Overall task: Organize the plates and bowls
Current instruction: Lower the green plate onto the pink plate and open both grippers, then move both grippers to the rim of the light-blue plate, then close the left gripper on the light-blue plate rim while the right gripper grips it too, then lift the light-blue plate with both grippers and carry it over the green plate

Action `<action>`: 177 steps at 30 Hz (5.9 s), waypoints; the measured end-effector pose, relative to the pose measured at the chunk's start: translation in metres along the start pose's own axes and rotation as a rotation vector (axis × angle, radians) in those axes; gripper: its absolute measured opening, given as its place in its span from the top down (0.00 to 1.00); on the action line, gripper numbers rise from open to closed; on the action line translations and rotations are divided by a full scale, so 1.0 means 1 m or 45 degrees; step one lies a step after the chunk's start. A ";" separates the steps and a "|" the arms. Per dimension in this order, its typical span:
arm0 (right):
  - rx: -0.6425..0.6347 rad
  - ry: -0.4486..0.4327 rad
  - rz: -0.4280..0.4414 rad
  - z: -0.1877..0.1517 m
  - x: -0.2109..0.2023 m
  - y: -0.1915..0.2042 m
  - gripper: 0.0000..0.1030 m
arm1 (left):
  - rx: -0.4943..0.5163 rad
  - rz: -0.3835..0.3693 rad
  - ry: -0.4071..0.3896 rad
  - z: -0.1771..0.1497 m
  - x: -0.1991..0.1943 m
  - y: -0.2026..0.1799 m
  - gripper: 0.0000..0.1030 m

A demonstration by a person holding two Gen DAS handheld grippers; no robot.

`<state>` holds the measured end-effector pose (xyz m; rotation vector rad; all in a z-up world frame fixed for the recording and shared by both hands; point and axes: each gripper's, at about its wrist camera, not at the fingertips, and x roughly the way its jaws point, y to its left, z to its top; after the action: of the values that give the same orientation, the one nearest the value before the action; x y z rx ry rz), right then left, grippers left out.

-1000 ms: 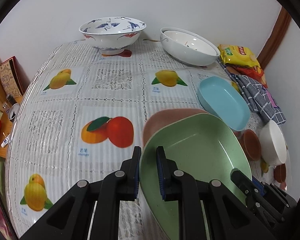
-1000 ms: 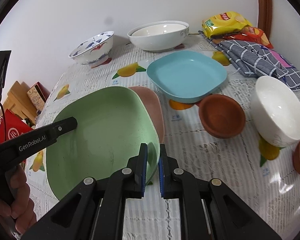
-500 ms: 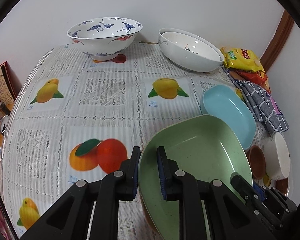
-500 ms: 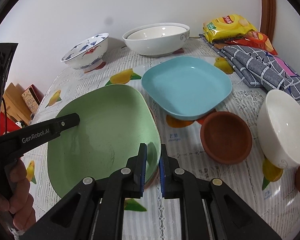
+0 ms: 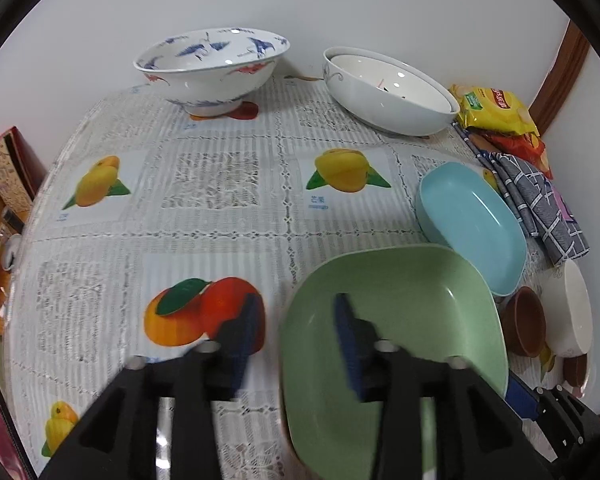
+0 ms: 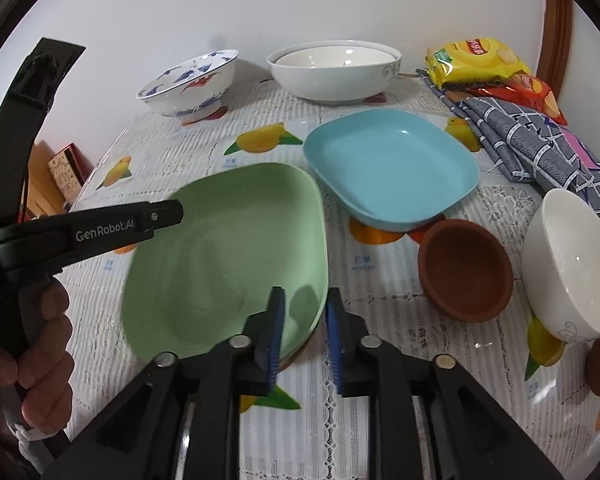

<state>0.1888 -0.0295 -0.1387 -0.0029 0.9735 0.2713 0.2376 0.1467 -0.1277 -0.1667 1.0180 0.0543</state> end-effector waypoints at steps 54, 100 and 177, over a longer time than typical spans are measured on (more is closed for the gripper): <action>0.217 -0.293 -0.046 -0.038 -0.145 -0.078 0.54 | 0.140 -0.010 -0.192 -0.041 -0.135 -0.080 0.45; 0.191 -0.046 -0.109 0.103 0.033 -0.120 0.54 | 0.140 -0.029 0.006 0.068 0.030 -0.109 0.45; 0.213 -0.244 -0.076 0.016 -0.145 -0.059 0.94 | 0.093 -0.067 -0.216 -0.028 -0.148 -0.082 0.90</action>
<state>0.1384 -0.1177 -0.0182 0.1442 0.8015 0.1314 0.1459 0.0665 -0.0068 -0.1202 0.8449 -0.0167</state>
